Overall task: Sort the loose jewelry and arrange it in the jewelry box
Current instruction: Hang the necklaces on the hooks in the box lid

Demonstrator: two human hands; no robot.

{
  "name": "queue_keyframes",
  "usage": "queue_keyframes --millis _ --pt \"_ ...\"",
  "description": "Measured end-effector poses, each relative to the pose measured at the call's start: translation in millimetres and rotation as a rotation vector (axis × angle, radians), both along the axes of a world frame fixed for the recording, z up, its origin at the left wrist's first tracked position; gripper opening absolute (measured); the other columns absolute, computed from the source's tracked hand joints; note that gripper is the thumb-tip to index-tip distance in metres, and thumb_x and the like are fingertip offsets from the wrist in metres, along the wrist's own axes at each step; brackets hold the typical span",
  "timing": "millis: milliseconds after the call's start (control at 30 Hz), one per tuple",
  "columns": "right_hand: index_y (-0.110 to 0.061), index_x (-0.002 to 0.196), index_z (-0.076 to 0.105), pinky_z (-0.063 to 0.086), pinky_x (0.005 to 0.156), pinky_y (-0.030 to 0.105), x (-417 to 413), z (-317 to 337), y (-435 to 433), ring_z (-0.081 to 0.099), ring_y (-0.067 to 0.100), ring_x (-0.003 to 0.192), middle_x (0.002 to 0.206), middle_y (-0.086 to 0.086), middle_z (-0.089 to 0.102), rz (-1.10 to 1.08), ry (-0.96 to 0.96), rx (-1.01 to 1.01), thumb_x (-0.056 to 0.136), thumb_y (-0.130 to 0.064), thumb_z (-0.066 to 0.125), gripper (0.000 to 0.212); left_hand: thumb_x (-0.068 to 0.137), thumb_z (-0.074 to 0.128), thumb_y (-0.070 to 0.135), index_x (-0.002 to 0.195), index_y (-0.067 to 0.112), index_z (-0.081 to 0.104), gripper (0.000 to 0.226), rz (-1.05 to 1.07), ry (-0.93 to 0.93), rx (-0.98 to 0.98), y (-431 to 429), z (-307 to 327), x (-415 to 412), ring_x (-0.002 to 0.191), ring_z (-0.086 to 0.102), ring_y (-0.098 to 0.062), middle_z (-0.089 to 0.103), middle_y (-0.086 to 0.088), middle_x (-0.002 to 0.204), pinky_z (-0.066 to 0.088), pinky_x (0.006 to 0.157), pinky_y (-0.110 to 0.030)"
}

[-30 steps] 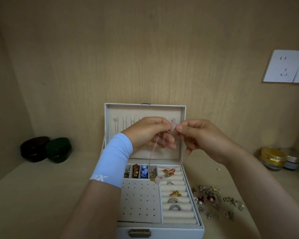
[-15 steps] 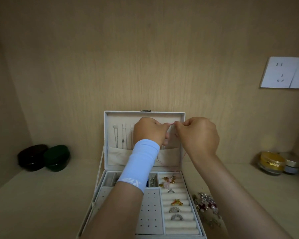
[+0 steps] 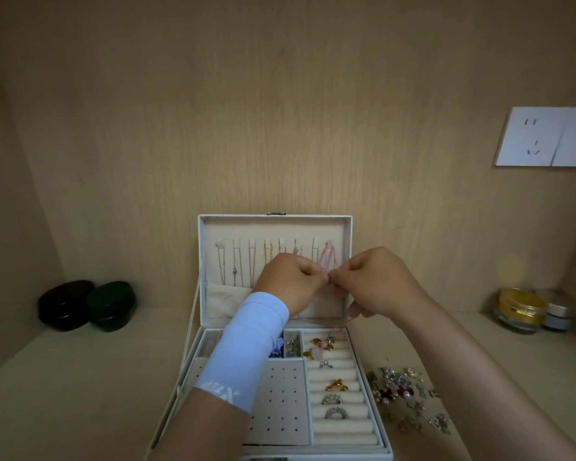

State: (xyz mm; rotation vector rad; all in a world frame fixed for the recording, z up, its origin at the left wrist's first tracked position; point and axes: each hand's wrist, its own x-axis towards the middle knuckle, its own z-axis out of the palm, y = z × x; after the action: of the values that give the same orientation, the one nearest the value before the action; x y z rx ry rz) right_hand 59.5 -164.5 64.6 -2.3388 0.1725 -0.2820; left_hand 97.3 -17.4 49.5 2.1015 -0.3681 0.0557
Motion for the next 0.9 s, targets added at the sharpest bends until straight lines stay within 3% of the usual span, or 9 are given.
queue_keyframes --millis 167,300,367,433,533,633,733,833,900 --pt "-0.018 0.072 0.078 0.060 0.057 0.040 -3 -4 0 0.073 0.025 0.059 0.068 0.009 0.074 0.051 0.028 -0.001 0.089 -0.023 0.065 0.022 0.092 0.063 0.031 0.085 0.017 0.078 0.021 -0.104 -0.031 0.274 5 4 -13 0.074 0.062 -0.016 0.072 -0.011 0.085 0.054 0.083 -0.037" --pt "-0.023 0.073 0.074 0.058 0.067 0.032 -3 -4 -7 0.072 0.017 0.070 0.077 0.000 0.074 0.059 0.084 -0.265 0.089 -0.035 0.069 0.020 0.094 0.061 0.031 0.117 0.019 0.072 0.029 -0.102 0.004 0.510 15 9 -20 0.112 0.062 -0.017 0.068 0.001 0.125 0.043 0.096 -0.024" --pt "-0.027 0.084 0.075 0.056 0.073 0.030 -7 0 -11 0.070 0.019 0.083 0.091 -0.002 0.073 0.026 0.062 -0.408 0.088 -0.041 0.072 0.015 0.092 0.063 0.030 0.124 0.020 0.066 0.033 -0.052 -0.009 0.559 20 10 -22 0.116 0.058 -0.017 0.063 0.003 0.129 0.042 0.097 -0.024" --pt "-0.029 0.098 0.075 0.050 0.074 0.029 -13 4 -12 0.068 0.023 0.095 0.103 -0.002 0.070 -0.003 0.021 -0.577 0.087 -0.037 0.072 0.014 0.089 0.067 0.030 0.112 0.023 0.064 0.025 -0.039 -0.019 0.594 22 11 -25 0.107 0.058 -0.016 0.062 0.004 0.118 0.046 0.093 -0.026" --pt "-0.027 0.101 0.071 0.048 0.073 0.029 -16 6 -11 0.066 0.024 0.097 0.105 -0.001 0.068 0.025 -0.008 -0.679 0.085 -0.032 0.071 0.017 0.082 0.075 0.036 0.091 0.025 0.062 0.020 -0.103 0.008 0.594 20 9 -31 0.085 0.055 -0.010 0.060 0.007 0.096 0.048 0.081 -0.028" --pt "-0.028 0.082 0.073 0.052 0.070 0.029 -17 4 -5 0.065 0.017 0.084 0.089 -0.008 0.067 0.140 0.025 -0.592 0.082 -0.029 0.070 0.003 0.072 0.081 0.045 0.089 0.024 0.071 0.029 -0.159 0.092 0.658 12 4 -37 0.084 0.060 -0.007 0.063 0.013 0.085 0.053 0.083 -0.030" --pt "-0.021 0.057 0.062 0.046 0.059 0.027 -16 0 -4 0.057 0.016 0.066 0.065 -0.006 0.058 0.194 0.118 -0.572 0.080 -0.027 0.072 0.026 0.071 0.082 0.044 0.088 0.027 0.075 0.025 -0.159 0.091 0.759 8 0 -37 0.092 0.064 -0.008 0.069 0.015 0.090 0.055 0.090 -0.035" --pt "-0.022 0.083 0.073 0.056 0.073 0.032 -15 1 -9 0.065 0.019 0.081 0.087 -0.002 0.068 0.148 0.127 -0.655 0.079 -0.033 0.074 0.011 0.074 0.079 0.034 0.086 0.031 0.077 0.013 -0.167 0.064 0.776 12 2 -35 0.090 0.065 -0.007 0.070 0.020 0.085 0.056 0.088 -0.035" --pt "-0.022 0.101 0.071 0.055 0.079 0.035 -19 7 -11 0.065 0.023 0.094 0.102 0.000 0.068 0.094 0.070 -0.723 0.082 -0.034 0.074 0.023 0.075 0.076 0.028 0.086 0.034 0.077 0.012 -0.172 0.068 0.765 15 3 -34 0.088 0.066 -0.006 0.069 0.022 0.081 0.057 0.087 -0.034"
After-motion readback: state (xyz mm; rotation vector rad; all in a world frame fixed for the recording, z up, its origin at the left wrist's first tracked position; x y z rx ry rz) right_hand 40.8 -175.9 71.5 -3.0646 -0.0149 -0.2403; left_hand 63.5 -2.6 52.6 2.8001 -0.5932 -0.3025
